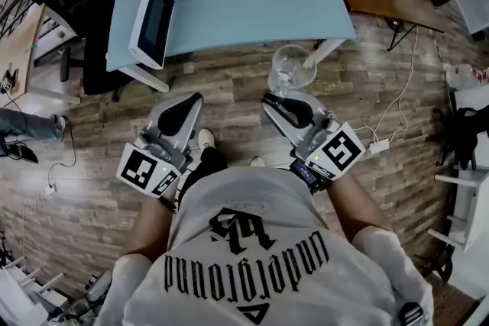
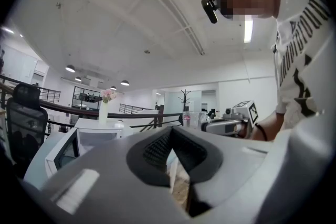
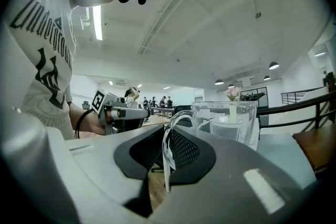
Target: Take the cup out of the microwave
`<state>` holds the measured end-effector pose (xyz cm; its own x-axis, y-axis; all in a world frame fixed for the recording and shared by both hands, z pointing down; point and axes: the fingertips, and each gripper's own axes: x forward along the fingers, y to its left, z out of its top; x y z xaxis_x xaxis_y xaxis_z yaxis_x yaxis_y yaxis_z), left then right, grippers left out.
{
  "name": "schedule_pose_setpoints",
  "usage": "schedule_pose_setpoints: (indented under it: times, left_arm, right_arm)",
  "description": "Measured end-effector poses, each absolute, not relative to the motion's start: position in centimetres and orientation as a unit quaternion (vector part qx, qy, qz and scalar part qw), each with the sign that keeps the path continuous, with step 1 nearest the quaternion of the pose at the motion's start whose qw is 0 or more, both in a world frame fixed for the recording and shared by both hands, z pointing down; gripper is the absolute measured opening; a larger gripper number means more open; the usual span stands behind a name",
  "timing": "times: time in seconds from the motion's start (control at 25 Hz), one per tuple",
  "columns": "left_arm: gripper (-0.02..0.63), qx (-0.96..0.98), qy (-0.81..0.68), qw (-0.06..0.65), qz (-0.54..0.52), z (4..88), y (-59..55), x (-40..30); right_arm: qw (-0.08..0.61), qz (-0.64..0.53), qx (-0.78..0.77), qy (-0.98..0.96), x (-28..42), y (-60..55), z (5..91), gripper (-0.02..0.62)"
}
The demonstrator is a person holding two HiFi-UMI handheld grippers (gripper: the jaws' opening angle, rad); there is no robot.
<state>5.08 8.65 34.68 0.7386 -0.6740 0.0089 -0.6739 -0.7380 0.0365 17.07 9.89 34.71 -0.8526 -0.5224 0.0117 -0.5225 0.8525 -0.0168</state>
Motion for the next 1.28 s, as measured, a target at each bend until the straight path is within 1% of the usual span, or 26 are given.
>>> schedule_pose_setpoints:
  times: [0.44, 0.72, 1.28]
  left_arm:
    - [0.049, 0.927, -0.375, 0.015, -0.009, 34.8, 16.9, 9.6]
    - [0.051, 0.927, -0.376, 0.017, -0.008, 34.5, 18.9, 10.1]
    - [0.049, 0.926, -0.377, 0.019, -0.006, 34.6, 20.1, 10.2]
  right_arm:
    - [0.009, 0.002, 0.262, -0.965, 21.8, 18.4, 34.8, 0.035]
    - [0.005, 0.028, 0.263, -0.964, 22.1, 21.3, 35.2, 0.035]
    - [0.003, 0.032, 0.256, -0.966, 21.9, 23.3, 35.7, 0.035]
